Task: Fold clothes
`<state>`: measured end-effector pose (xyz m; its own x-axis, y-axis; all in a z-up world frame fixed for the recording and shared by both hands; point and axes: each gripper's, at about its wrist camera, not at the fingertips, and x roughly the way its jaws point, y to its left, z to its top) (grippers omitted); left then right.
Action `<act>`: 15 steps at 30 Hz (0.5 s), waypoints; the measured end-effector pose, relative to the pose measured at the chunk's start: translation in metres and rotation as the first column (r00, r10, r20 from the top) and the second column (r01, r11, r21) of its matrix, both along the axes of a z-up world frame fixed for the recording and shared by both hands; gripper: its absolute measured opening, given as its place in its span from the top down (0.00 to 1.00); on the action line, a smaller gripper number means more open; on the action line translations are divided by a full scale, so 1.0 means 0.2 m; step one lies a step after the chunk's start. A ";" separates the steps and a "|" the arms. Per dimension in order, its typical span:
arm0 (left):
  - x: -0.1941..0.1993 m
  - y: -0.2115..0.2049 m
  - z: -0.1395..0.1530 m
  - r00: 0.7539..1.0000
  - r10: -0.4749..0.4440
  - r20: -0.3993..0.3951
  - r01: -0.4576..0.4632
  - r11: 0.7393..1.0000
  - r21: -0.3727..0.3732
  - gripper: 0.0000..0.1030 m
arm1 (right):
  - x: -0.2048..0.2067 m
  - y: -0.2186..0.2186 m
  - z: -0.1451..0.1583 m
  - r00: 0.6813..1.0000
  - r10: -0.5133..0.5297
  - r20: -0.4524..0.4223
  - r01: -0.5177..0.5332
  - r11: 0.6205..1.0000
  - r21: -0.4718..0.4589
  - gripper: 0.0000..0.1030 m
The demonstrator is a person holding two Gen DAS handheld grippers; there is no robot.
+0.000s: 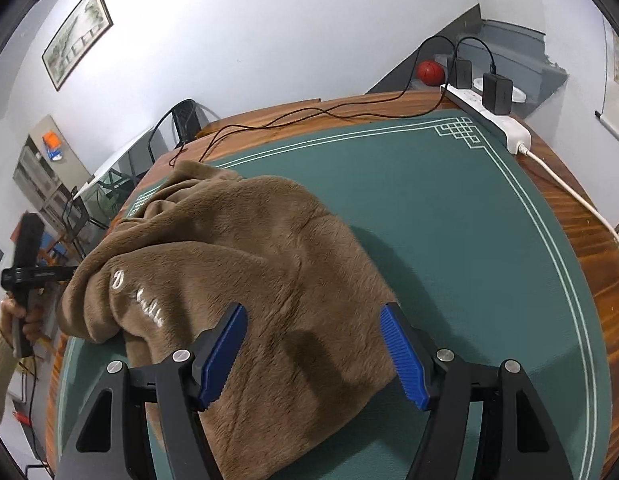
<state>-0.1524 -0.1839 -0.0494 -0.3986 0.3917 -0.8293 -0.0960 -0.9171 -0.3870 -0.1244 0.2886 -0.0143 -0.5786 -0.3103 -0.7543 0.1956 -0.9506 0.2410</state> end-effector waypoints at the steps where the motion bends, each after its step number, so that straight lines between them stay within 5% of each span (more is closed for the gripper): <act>1: 0.03 0.00 0.02 1.000 -0.009 -0.011 0.009 1.000 -0.003 0.88 | -0.02 0.01 0.00 1.000 0.004 0.000 -0.004 1.000 0.001 0.31; 8: 0.11 0.00 0.01 0.999 -0.033 -0.026 0.032 0.999 -0.039 0.88 | -0.26 0.04 -0.05 0.998 0.048 0.028 -0.047 0.999 -0.011 0.31; 15: 0.07 -0.03 -0.04 1.000 0.017 -0.005 -0.017 0.999 -0.034 0.80 | -0.47 -0.03 -0.17 0.971 0.199 0.130 -0.160 0.953 -0.259 0.31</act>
